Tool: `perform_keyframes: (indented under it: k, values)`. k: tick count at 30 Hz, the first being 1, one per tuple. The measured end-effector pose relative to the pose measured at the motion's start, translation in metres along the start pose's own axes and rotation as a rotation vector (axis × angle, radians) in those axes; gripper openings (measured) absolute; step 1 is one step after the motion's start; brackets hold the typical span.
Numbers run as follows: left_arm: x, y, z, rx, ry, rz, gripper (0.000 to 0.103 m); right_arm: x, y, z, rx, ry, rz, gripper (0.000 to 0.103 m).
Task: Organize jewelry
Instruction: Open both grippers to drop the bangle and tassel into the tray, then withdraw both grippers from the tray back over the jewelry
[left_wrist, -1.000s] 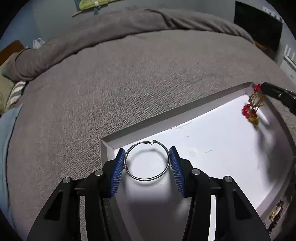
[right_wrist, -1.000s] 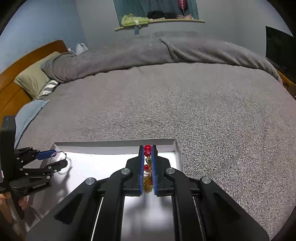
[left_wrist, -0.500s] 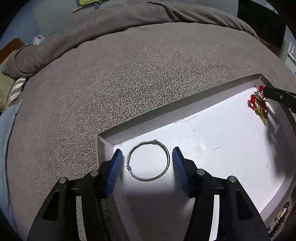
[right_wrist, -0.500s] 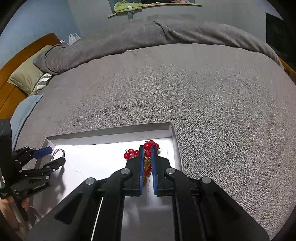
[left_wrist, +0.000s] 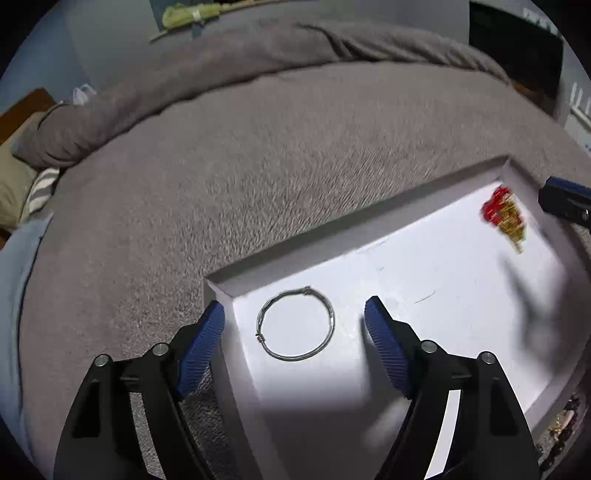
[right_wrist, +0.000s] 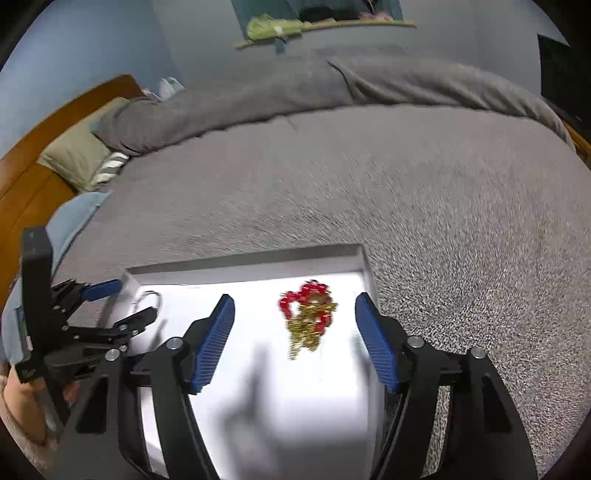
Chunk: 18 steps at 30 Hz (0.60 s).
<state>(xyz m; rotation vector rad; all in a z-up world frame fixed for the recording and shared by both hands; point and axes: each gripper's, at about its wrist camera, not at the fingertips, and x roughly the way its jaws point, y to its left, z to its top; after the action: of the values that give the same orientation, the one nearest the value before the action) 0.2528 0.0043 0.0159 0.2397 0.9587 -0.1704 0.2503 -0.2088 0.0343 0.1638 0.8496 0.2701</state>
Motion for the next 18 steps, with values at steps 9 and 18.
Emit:
perform_keyframes:
  k: [9,18]
  values:
    - [-0.047,0.006,-0.022,-0.076,-0.134,0.007,0.092,-0.063,-0.004,-0.015,0.038,-0.160,0.034,0.098]
    - [-0.096,0.018,-0.069,-0.181,-0.254,0.026,0.095,-0.108,-0.016,-0.056,0.078,-0.268,0.000,0.098]
